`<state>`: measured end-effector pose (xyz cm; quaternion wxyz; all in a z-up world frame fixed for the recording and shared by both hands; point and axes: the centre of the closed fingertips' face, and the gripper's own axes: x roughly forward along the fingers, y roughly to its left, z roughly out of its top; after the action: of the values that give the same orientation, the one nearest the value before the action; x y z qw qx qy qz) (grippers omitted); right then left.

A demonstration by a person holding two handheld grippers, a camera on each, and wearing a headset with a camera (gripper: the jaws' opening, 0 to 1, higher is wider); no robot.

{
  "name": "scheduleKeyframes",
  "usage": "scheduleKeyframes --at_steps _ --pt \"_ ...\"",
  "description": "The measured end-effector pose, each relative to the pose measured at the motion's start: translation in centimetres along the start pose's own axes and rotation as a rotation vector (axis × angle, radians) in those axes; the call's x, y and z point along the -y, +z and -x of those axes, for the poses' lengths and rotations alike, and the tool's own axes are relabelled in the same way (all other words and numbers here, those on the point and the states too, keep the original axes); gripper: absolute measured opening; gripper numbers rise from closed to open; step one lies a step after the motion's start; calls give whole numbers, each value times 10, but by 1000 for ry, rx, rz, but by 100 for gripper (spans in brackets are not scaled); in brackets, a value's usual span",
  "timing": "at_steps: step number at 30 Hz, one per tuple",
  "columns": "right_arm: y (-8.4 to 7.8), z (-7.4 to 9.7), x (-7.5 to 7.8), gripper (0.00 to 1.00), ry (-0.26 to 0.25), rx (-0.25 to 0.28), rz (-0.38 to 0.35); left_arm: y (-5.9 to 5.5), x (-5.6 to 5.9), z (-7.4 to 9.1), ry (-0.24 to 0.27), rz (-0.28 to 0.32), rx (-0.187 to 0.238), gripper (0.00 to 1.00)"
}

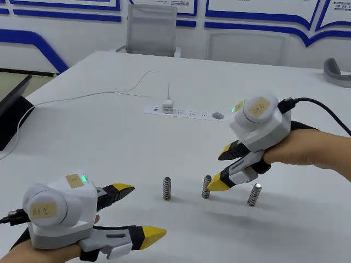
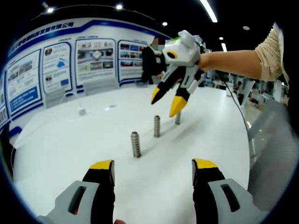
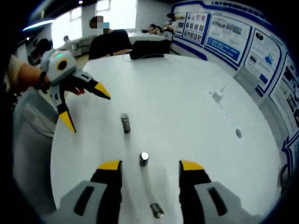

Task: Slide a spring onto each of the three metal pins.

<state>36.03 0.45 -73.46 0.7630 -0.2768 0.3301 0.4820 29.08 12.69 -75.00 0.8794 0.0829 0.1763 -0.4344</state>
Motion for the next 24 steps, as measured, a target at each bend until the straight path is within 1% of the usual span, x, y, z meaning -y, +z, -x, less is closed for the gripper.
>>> scheduleKeyframes --at_steps 3,10,12,19,24 --pt "-5 8 2 51 -25 36 -33 0 -1 0 0 1 -1 69" --pt "-19 26 9 54 -84 95 -99 1 -3 -1 1 -1 -1 69" --pt "-23 32 11 54 -102 119 -123 1 -4 -2 0 -2 -2 69" --pt "-39 45 3 57 -134 159 -166 1 -5 -1 2 -4 -4 71" --pt "-56 50 -1 58 -157 179 -206 1 -3 -2 -1 -5 -5 71"
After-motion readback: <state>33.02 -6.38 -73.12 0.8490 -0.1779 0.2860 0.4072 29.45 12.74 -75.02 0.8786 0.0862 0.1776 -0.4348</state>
